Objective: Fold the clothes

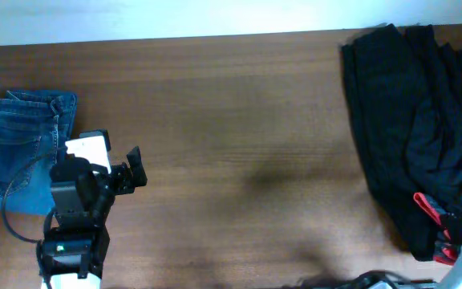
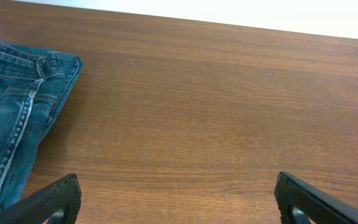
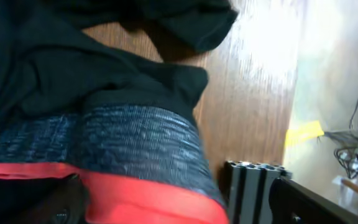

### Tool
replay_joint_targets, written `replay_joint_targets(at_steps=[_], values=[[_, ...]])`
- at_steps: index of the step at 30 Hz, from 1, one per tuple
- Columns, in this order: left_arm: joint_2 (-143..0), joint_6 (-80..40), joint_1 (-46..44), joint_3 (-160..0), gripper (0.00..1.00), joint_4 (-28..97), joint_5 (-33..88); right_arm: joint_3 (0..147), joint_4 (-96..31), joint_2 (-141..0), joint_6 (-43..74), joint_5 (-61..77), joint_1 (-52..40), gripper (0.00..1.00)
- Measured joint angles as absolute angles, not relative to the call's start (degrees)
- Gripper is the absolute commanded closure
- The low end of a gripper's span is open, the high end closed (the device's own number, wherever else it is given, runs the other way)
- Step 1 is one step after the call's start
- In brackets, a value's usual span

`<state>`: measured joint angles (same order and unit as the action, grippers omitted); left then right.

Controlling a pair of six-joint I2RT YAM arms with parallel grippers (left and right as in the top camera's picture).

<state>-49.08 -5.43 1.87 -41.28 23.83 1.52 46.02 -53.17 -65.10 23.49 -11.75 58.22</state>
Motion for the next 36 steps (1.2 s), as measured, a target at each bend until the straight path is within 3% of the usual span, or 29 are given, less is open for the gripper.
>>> replay_joint_targets(at_steps=[1,2,4,5,10,14,17,19,20,21,22,24,28,34,35,36], values=[[-49.08,-5.45,1.87,-41.28,0.01,23.73,1.52,46.04,-52.88,-66.76,23.38,-11.18,58.22,0.53],[-49.08,-5.45,1.87,-41.28,0.01,23.68,1.52,46.04,-52.42,-69.34,23.16,-10.13,58.22,0.8],[-49.08,-5.45,1.87,-41.28,0.01,23.33,1.52,46.04,-52.25,-70.59,21.85,-7.94,58.19,0.91],[-49.08,-5.45,1.87,-41.28,0.01,23.18,1.52,46.11,-52.29,-70.65,21.45,-7.31,58.22,0.91],[-49.08,-5.45,1.87,-41.3,0.01,22.92,1.52,52.93,-55.13,-69.3,17.76,4.58,58.3,0.92],[-49.12,-5.48,1.87,-41.3,0.01,22.46,1.52,67.31,-57.36,-66.08,14.46,20.01,53.71,0.94],[-49.15,-5.45,1.87,-41.32,0.01,21.34,1.52,75.88,-57.14,-64.14,12.64,28.97,41.36,0.92],[-49.15,-5.45,1.85,-41.34,0.01,21.17,1.52,77.76,-55.46,-63.61,9.34,33.43,26.5,0.9],[-49.17,-5.48,1.87,-41.34,0.01,21.21,1.54,77.76,-55.29,-64.05,7.38,33.85,20.73,0.86],[-49.19,-5.45,1.87,-41.36,0.01,21.19,1.54,77.73,-55.29,-65.95,3.51,35.31,11.05,0.58],[-49.19,-5.48,1.91,-41.36,0.01,21.17,1.52,77.8,-55.31,-67.57,0.73,35.46,5.67,0.46],[-49.19,-5.48,1.96,-41.36,0.01,21.17,1.54,77.8,-54.72,-72.55,-3.97,34.33,-4.69,0.36],[-49.19,-5.48,1.96,-41.36,0.01,21.21,1.54,77.78,-52.66,-80.88,-5.54,25.67,-12.45,0.32],[-49.19,-5.45,1.96,-41.36,0.01,21.65,1.74,77.78,-51.94,-83.37,-1.17,11.86,-9.47,0.25],[-49.19,-5.48,1.96,-41.36,0.05,21.65,2.0,77.78,-52.01,-83.31,-1.06,10.9,-8.45,0.25],[-49.19,-5.48,1.96,-41.36,0.24,21.63,2.72,77.78,-52.23,-83.2,-0.71,9.74,-6.9,0.25]])
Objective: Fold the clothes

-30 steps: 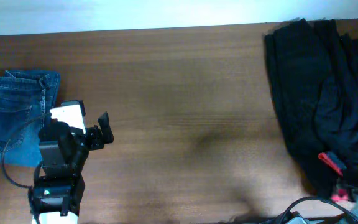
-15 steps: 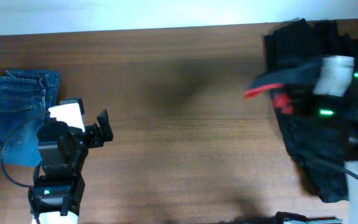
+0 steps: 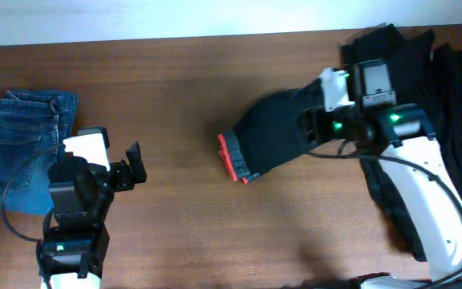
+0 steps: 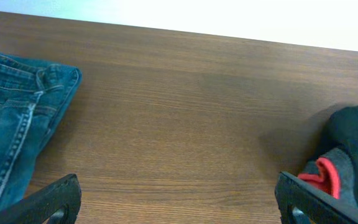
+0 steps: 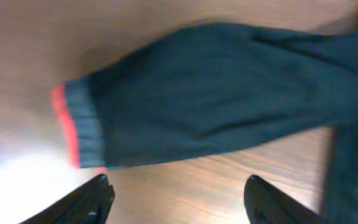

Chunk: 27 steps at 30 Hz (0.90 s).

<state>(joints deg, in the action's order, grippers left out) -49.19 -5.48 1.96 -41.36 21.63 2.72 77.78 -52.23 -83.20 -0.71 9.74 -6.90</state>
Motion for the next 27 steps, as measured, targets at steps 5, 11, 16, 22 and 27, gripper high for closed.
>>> replay_joint_targets(at_steps=[5,11,16,22,27], values=[[-50.3,-6.02,1.96,-41.39,0.44,20.69,9.43,77.78,-55.79,-83.11,-0.03,6.92,0.12,0.25],[-58.94,-9.52,-1.15,-41.56,0.3,15.22,17.08,77.78,-58.08,-83.09,0.03,6.02,5.8,0.23],[-70.87,-14.41,-9.65,-41.89,0.16,5.78,19.16,77.78,-59.2,-83.05,0.03,5.8,8.51,0.19],[-86.7,-23.14,-19.99,-42.0,0.13,-7.53,22.33,77.78,-59.92,-83.0,0.03,5.8,8.99,0.18],[-96.75,-29.17,-24.08,-42.06,0.08,-16.93,22.76,77.78,-59.99,-82.98,0.05,5.8,8.99,0.17]])
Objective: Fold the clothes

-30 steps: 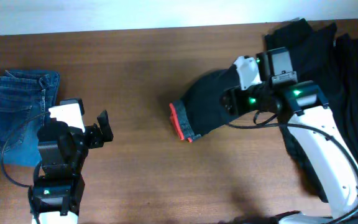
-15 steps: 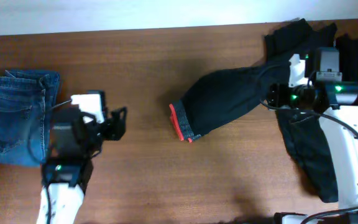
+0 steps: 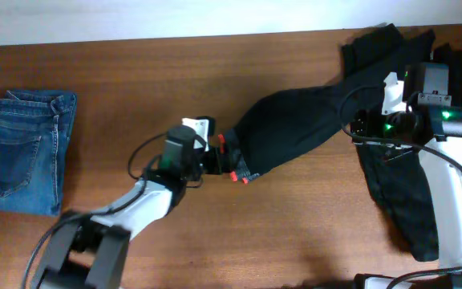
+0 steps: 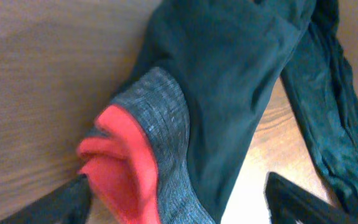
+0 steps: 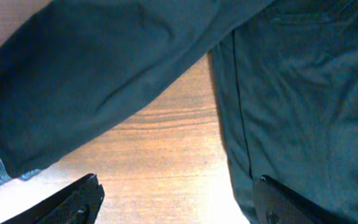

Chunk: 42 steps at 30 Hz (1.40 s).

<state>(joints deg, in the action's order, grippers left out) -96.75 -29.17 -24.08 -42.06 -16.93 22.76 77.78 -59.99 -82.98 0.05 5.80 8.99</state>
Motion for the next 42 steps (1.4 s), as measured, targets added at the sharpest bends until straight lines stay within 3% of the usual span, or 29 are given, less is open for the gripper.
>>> replay_joint_targets(at_steps=[2,3,5,6,12,17,18,19,20,23,25,42], values=[[-99.33,-29.93,-25.04,-42.13,0.09,-20.21,22.76,77.78,-59.99,-82.98,0.01,5.8,8.99,0.17],[-100.86,-30.28,-25.61,-42.13,0.27,-21.91,22.76,77.78,-59.96,-82.98,0.03,5.8,8.99,0.17],[-102.91,-30.96,-26.28,-42.13,0.94,-23.59,22.79,77.78,-60.01,-82.98,0.05,5.8,8.99,0.17],[-104.01,-31.18,-26.48,-42.15,1.0,-24.12,22.76,77.78,-60.1,-82.98,0.03,5.8,8.99,0.17],[-105.3,-31.0,-25.58,-42.24,1.0,-26.28,23.16,77.78,-60.51,-82.98,-0.01,5.8,8.99,0.18],[-97.01,-29.19,-13.5,-42.74,0.99,-18.13,21.93,77.78,-60.69,-82.98,-0.03,5.8,8.99,0.18],[-94.3,-28.95,-10.07,-42.92,0.92,-15.51,21.28,77.78,-60.82,-82.98,-0.05,5.82,8.99,0.18],[-92.09,-28.8,-7.11,-43.0,0.75,-13.91,20.53,77.78,-60.75,-82.98,-0.03,5.8,8.99,0.18],[-89.84,-28.71,-4.05,-43.16,0.68,-11.81,19.88,77.78,-60.75,-82.98,-0.08,5.8,8.99,0.17],[-85.3,-28.27,3.68,-43.48,0.65,-6.31,18.35,77.78,-60.53,-82.98,-0.05,5.8,8.97,0.16],[-84.86,-28.08,5.41,-43.64,0.53,-2.81,18.13,77.78,-60.07,-82.98,-0.05,5.8,8.99,0.16],[-84.88,-23.33,5.43,-43.59,0.45,11.05,15.68,77.78,-59.35,-84.97,-0.03,5.8,8.99,0.14]])
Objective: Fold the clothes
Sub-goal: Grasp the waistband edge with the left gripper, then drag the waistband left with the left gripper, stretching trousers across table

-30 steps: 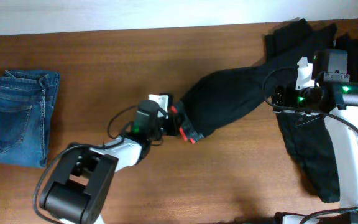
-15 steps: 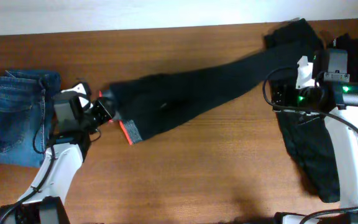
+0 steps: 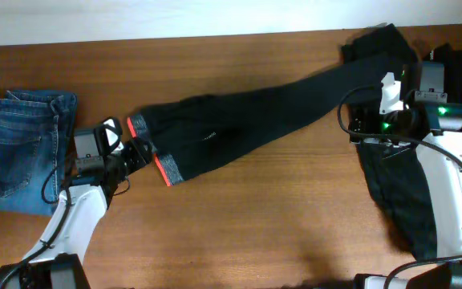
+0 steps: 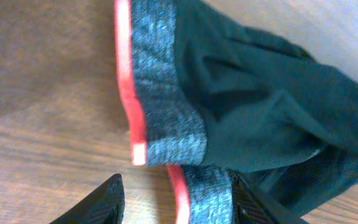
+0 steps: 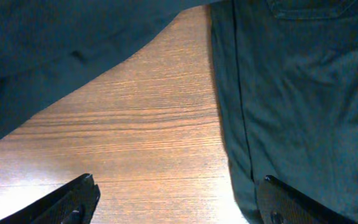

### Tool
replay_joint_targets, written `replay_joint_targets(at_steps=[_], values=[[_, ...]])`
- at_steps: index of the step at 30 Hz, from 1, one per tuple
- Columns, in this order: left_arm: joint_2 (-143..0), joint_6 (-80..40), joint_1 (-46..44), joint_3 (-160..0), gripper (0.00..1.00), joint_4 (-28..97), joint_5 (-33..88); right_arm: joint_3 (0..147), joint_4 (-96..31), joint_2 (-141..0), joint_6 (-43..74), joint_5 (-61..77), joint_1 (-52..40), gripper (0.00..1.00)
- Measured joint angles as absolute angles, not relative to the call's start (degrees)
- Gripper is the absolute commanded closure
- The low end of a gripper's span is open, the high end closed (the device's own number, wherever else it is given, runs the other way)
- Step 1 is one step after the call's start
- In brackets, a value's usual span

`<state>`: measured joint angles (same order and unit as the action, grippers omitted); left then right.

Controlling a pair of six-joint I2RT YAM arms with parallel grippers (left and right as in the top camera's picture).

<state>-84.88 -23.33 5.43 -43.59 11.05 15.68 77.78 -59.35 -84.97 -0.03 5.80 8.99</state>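
A long black garment (image 3: 247,120) lies stretched across the table from the dark pile at the right to the left-centre. Its grey waistband with red trim (image 3: 160,160) is the left end. My left gripper (image 3: 139,150) is shut on that band. In the left wrist view the grey band (image 4: 160,93) runs down between the two fingers of the left gripper (image 4: 176,208). My right gripper (image 3: 359,122) hovers open at the pile's left edge. In the right wrist view the right gripper (image 5: 176,205) has only bare wood between its fingers.
Folded blue jeans (image 3: 22,152) lie at the far left, close to the left arm. A heap of black clothes (image 3: 423,160) fills the right side, and in the right wrist view the same heap of black clothes (image 5: 303,93) sits just right of the fingers. The wooden table (image 3: 255,233) is brown.
The waistband end was near the table's centre and now lies at the left, near the jeans, with my left gripper on it. The garment is stretched longer. The right gripper has barely moved.
First my left arm sat open by the jeans and my right gripper was at the red-trimmed band in the pile. Then the garment's band end lay at mid-table under the right arm. Then the left gripper was at the band, and now holds it at the left.
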Motion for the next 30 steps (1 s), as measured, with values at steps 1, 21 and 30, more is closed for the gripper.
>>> replay_joint_targets(at_steps=[1,21,30], values=[[-85.08,-23.33,5.43,-43.59,0.45,11.33,15.27,77.78,-59.35,-84.97,-0.03,5.8,8.99,0.13],[-100.29,-25.08,3.49,-47.4,0.99,-30.68,11.49,77.78,-59.42,-85.03,-0.08,5.8,8.99,0.13],[-100.29,-30.17,5.8,-51.75,0.44,-9.3,-0.89,77.78,-57.89,-85.03,-0.05,5.8,8.99,0.13]])
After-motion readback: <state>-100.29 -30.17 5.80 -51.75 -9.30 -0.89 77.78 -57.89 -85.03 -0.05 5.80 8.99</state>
